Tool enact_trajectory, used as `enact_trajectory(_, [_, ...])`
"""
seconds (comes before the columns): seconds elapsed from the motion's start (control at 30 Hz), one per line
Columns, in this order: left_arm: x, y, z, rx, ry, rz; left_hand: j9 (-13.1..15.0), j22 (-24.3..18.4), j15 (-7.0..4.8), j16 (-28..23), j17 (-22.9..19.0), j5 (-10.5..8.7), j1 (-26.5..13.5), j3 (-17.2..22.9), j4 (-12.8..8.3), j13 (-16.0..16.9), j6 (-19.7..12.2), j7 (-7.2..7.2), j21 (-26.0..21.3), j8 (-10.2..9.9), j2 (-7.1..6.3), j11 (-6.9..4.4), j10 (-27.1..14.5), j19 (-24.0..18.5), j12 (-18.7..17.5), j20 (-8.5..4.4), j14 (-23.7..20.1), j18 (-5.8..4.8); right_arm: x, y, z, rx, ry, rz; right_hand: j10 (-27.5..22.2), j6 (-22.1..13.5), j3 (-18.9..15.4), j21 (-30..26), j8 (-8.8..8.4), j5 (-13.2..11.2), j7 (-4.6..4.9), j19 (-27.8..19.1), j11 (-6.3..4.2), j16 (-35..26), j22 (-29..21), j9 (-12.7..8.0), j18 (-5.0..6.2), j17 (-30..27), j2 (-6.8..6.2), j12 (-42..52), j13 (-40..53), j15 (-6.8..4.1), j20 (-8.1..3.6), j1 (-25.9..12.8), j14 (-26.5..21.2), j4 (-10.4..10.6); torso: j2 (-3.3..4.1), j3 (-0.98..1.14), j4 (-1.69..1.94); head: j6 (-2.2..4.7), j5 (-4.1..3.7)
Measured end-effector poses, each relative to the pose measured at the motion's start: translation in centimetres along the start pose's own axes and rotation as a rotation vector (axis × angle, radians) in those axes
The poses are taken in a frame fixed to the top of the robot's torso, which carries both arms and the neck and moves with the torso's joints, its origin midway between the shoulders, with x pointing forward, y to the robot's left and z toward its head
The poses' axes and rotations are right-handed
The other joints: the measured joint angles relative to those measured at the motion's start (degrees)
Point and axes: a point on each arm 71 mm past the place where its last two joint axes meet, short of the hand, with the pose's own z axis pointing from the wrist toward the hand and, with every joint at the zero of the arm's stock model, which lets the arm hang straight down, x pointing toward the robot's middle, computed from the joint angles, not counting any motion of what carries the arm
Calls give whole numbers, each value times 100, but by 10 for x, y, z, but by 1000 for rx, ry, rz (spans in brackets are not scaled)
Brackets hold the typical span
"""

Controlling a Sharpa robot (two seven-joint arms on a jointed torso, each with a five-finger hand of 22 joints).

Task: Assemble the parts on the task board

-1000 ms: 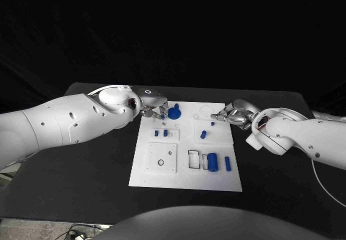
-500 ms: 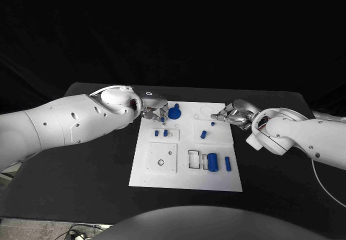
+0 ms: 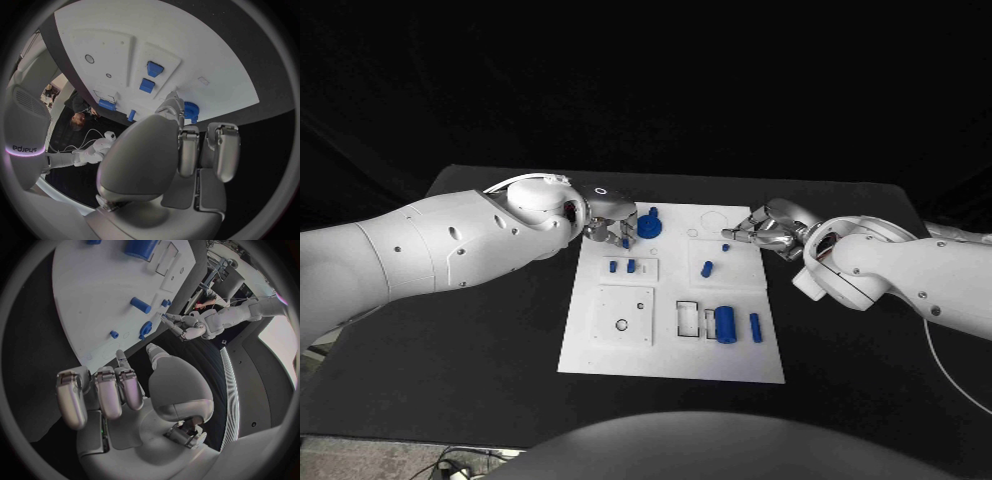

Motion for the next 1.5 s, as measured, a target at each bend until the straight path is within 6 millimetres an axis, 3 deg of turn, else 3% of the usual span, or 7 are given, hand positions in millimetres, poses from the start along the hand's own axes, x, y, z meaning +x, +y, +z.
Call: enact_trajectory(1.5, [2,-1,7,10,27,21,-12,0,0,0,0,-12,-27,47,16,-1,-10,-10,0,-23,-28,-20,-23,0,0,0,0,0,1,0,0,1,9,-1,0,0,0,0,23,0,0,0,0,0,3,-3,0,-1,0,0,-2,0,0,0,0,-1,2,-2,0,-1,-34])
